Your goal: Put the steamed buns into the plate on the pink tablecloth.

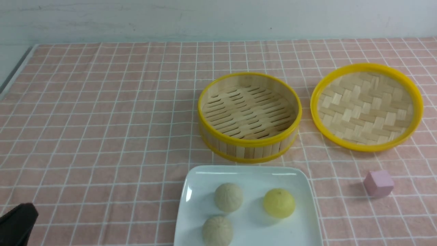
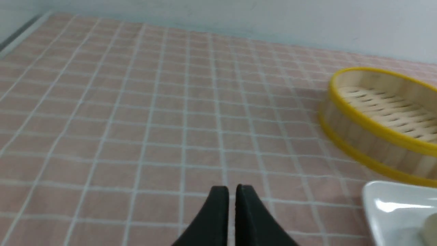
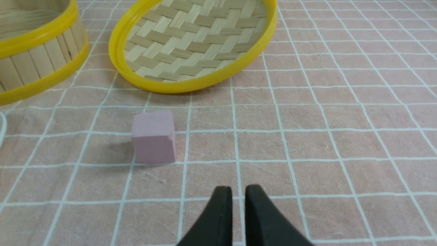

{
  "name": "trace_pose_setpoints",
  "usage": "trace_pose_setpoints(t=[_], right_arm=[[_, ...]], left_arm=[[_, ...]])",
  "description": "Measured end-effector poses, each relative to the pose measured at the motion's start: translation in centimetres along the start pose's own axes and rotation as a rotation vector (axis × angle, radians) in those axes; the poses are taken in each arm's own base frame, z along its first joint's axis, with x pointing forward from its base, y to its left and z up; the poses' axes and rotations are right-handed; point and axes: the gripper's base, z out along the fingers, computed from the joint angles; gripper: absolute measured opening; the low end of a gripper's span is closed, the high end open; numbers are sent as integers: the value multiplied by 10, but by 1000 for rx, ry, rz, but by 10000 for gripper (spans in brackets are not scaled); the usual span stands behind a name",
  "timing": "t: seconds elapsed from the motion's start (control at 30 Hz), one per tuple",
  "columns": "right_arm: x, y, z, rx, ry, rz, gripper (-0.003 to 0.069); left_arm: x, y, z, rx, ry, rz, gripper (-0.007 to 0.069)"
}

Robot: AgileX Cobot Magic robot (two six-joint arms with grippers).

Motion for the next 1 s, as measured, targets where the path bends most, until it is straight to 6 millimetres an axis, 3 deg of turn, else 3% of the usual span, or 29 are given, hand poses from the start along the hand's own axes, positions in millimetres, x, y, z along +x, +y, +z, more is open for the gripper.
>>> trace_pose_setpoints(t=[0.2, 0.47, 1.0], right_arm=[[0, 0, 0, 0, 0, 0, 91], [0, 0, 0, 0, 0, 0, 100], [0, 0, 0, 0, 0, 0, 115]], left_arm=[[27, 12, -1, -115, 8, 37, 62], [38, 16, -5, -143, 61, 20, 69], [39, 16, -6, -147, 68, 19, 79]])
